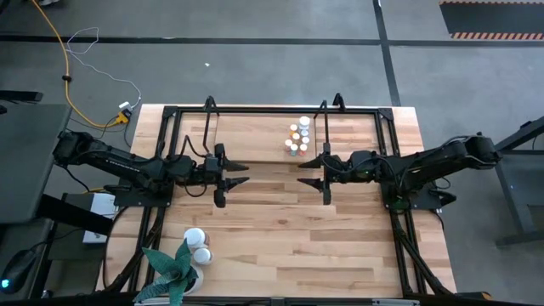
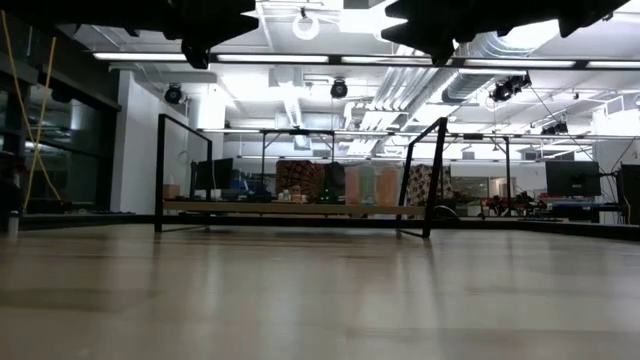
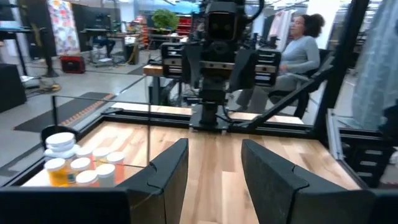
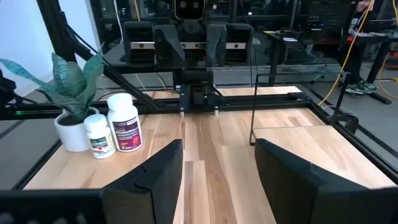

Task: Pick and place medicine bottles onto shelf by color
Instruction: Put the white and purple pill bottle on the shelf

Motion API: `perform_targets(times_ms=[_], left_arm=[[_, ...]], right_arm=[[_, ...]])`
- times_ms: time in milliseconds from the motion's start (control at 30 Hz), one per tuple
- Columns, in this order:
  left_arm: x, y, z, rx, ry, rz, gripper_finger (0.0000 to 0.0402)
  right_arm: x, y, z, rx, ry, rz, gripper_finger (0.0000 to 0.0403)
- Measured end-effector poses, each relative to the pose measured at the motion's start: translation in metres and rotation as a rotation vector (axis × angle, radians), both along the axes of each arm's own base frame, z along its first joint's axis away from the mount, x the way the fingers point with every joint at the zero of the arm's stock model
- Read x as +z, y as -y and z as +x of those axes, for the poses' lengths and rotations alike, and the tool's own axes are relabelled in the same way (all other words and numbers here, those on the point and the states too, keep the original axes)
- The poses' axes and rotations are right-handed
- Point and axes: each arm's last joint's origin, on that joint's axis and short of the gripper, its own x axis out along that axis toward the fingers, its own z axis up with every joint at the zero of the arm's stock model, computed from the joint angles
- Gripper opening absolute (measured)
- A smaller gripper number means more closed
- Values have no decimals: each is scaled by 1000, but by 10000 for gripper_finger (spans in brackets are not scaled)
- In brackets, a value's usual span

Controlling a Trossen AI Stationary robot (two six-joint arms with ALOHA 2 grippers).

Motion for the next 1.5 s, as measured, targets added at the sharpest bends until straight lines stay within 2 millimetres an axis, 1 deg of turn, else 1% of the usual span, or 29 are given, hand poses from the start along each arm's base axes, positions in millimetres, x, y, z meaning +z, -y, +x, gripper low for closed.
perform_targets(times_ms=[100,200,267,500,600,700,767,867,1000,1100,1233,1367,1500], left_arm=[[0,0,0,-5,0,0,146],[0,0,0,-2,-1,0,165],[-1,0,0,3,-8,0,187],[-3,-1,0,32,-50,-5,285],[8,-1,5,32,-81,-19,318],[26,1,9,31,-183,-43,336],[43,3,10,28,-282,-73,340],[63,9,7,46,-477,-154,341],[84,21,-2,119,-696,-346,340],[85,32,-10,196,-833,-492,340],[77,53,-16,272,-910,-644,340],[69,77,-19,325,-956,-721,340],[57,98,-21,372,-1017,-754,340]], right_arm=[[0,0,0,0,0,1,193],[0,0,0,0,0,4,193],[0,0,0,0,1,4,193],[0,0,0,0,0,4,193],[0,0,0,0,1,4,193],[0,0,0,0,1,4,193],[0,0,0,0,1,5,193],[0,0,0,0,1,4,193],[0,0,0,0,1,4,193],[0,0,0,0,1,5,193],[0,0,0,0,1,5,193],[0,0,0,0,-2,4,193],[0,0,0,0,-3,4,193]])
